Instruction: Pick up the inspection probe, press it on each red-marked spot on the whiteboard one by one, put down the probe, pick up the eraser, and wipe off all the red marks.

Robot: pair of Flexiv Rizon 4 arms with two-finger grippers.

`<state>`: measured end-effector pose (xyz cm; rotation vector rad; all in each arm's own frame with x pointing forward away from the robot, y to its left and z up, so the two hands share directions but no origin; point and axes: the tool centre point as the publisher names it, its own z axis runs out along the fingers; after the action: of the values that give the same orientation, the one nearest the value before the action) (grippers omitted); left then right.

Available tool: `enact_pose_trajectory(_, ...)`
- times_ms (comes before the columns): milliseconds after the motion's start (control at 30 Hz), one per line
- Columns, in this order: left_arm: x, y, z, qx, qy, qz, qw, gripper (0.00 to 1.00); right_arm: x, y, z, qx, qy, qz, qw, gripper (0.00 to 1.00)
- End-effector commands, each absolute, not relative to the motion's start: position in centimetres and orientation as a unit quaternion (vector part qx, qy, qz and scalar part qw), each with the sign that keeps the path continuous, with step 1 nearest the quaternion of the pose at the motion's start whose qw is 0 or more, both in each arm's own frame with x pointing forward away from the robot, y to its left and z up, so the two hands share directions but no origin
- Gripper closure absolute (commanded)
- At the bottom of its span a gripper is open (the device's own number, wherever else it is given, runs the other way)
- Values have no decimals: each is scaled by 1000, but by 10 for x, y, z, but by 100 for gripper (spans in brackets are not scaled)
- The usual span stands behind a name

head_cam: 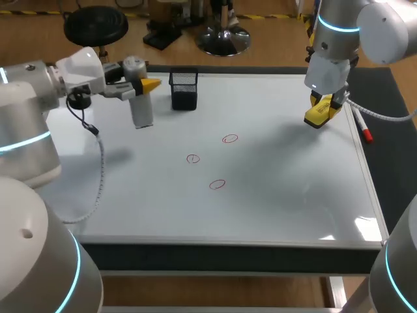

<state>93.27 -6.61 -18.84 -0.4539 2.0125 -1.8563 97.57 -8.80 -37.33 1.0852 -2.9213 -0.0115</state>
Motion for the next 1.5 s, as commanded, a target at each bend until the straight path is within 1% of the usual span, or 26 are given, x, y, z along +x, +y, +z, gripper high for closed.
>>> enact_pose_trajectory(33, 928, -84, -194, -161, 707, -663, 184, 100, 976, -89, -373, 349, -937, -3, 13, 100)
enact_pose_trajectory(433, 906, -136, -212, -124, 709, -682, 129, 100, 976, -89, -373, 349, -937, -3, 13, 100)
enact_pose_trajectory(900, 888, -158, -238, -89, 721, -685, 59, 100, 976, -89, -373, 349, -937, -3, 13, 100)
enact_pose_trajectory(1500, 886, -180, -262, -63, 727, -684, 24, 100, 976, -89, -373, 349, -937, -3, 13, 100)
